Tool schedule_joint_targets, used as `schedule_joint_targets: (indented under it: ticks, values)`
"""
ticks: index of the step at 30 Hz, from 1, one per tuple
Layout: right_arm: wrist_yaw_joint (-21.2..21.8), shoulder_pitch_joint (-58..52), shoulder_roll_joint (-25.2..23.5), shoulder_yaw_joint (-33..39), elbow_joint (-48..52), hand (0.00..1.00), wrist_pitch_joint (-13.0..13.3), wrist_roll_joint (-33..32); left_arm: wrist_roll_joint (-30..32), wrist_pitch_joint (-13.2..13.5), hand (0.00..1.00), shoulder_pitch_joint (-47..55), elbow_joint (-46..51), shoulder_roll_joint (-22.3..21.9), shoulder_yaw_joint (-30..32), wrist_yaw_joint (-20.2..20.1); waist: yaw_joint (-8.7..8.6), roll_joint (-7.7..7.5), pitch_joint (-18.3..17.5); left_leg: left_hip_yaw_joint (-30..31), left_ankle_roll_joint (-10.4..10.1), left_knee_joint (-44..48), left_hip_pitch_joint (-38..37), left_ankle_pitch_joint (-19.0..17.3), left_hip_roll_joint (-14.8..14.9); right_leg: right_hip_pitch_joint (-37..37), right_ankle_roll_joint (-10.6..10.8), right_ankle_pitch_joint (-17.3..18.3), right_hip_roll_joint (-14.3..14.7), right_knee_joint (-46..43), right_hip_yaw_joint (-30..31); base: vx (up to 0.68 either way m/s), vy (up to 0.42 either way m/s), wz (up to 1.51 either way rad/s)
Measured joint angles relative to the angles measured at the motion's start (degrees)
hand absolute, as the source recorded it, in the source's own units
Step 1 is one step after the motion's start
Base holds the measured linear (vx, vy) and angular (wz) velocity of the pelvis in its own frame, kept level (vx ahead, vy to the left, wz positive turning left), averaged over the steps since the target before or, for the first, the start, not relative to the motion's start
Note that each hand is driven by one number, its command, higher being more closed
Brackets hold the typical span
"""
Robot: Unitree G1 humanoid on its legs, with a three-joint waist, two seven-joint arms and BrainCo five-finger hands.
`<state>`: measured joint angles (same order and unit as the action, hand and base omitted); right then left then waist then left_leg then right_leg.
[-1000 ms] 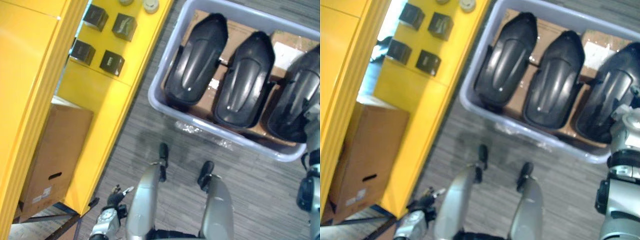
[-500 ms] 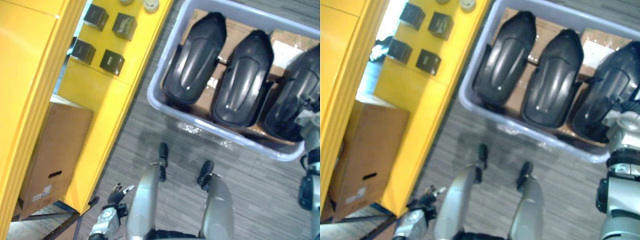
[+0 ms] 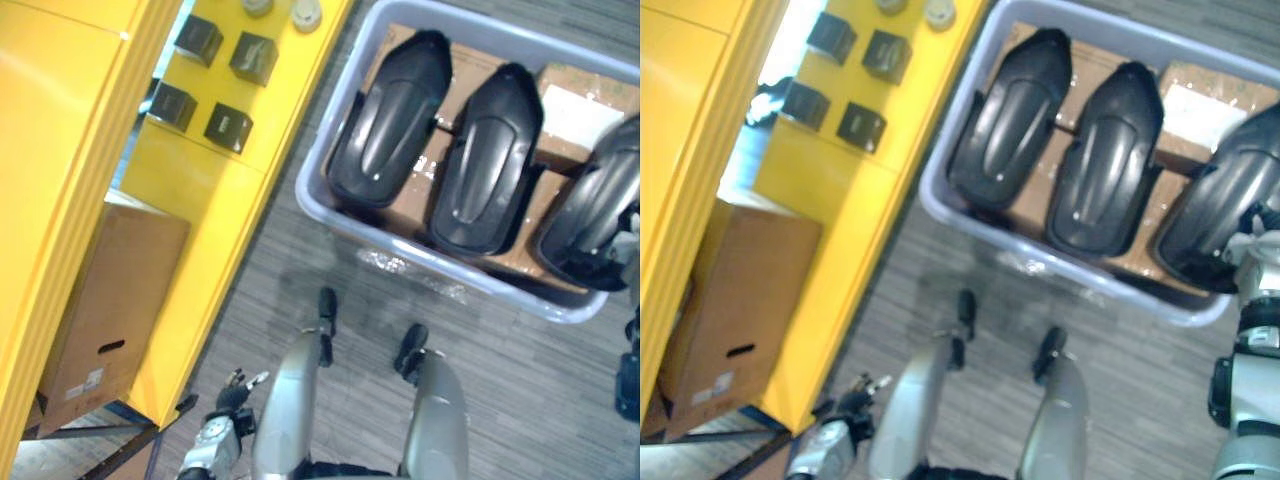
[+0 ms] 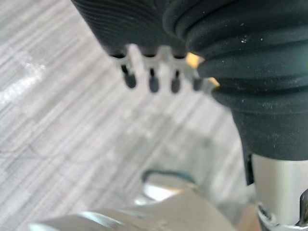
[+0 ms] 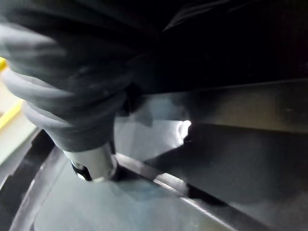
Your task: Walk over and take plastic housings, then place them on the shelf
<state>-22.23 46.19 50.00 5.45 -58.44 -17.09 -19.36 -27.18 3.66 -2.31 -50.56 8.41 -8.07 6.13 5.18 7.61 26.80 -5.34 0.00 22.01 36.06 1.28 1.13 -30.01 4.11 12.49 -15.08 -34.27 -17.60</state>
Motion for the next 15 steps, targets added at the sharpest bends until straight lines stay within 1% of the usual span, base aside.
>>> schedule_joint_targets:
  ticks: [2, 4, 8, 10, 12, 14, 15]
  values:
    - [0.0, -0.4, -0.6, 0.0, 0.0, 1.0, -0.6, 1.0, 0.0, 0.0, 0.0, 0.0, 0.0, 0.0, 0.0, 0.0, 0.07, 0.01, -1.1, 0.0, 0.0, -0.3, -0.1, 0.2, 0.0, 0.0, 0.0, 0.0, 0.0, 0.0, -0.1, 0.0, 0.0, 0.0]
    - [0.2, -0.7, -1.1, 0.0, 0.0, 1.0, -0.4, 1.4, 0.0, 0.0, 0.0, 0.0, 0.5, -0.2, 0.0, 0.0, 0.08, -0.04, -1.2, 0.1, 0.0, -0.4, -0.4, 0.3, 0.0, 0.4, 0.0, 0.0, 0.0, 0.1, -0.2, 0.0, 0.0, 0.0]
    - [-0.2, -1.1, -3.2, -1.9, 0.2, 1.0, 1.4, 3.2, 0.0, 0.1, 0.0, 0.0, 1.0, -0.4, 0.0, 0.5, -0.04, -0.04, -1.2, 0.7, -0.1, -0.5, -2.5, 0.4, 0.0, 3.1, 0.0, 0.0, 0.1, 0.8, -1.1, 0.0, -0.01, 0.05]
    - [-1.1, -1.1, -3.6, -2.2, 1.1, 1.0, 2.7, 4.6, -0.7, 0.7, 0.0, 0.1, 1.1, -0.5, -0.1, 0.5, -0.09, -0.06, -1.2, 1.3, -0.1, -0.5, -3.1, 0.4, 0.0, 4.3, 0.0, 0.0, 0.3, 1.2, -1.6, -0.01, -0.004, 0.1]
    - [-5.2, -1.1, -3.7, -2.2, 4.4, 1.0, 4.7, 9.1, -4.6, 1.7, 0.0, 0.1, 1.6, -0.6, -0.4, 0.5, -0.16, -0.19, -1.2, 1.7, -0.1, -0.3, -3.4, 0.4, 0.0, 5.1, 0.0, 0.0, 0.3, 1.5, -2.2, -0.01, 0.003, 0.09]
    - [-8.5, -1.4, -3.7, -2.1, 7.3, 1.0, 5.9, 11.6, -6.9, 2.1, 0.0, 0.2, 1.9, -0.7, -0.6, 0.5, -0.25, -0.41, -1.1, 1.8, 0.0, -0.4, -4.6, 0.3, 0.0, 6.7, 0.1, -0.2, 0.4, 2.1, -2.5, 0.01, 0.005, 0.06]
    - [-9.5, -1.5, -3.7, -2.0, 8.6, 1.0, 6.0, 12.4, -7.4, 2.4, 0.0, 0.4, 2.3, -0.8, -0.6, 0.6, -0.31, -0.52, -1.1, 1.8, 0.0, -0.4, -5.1, 0.3, -0.1, 7.3, 0.2, -0.2, 0.4, 2.3, -2.5, 0.01, 0.002, 0.04]
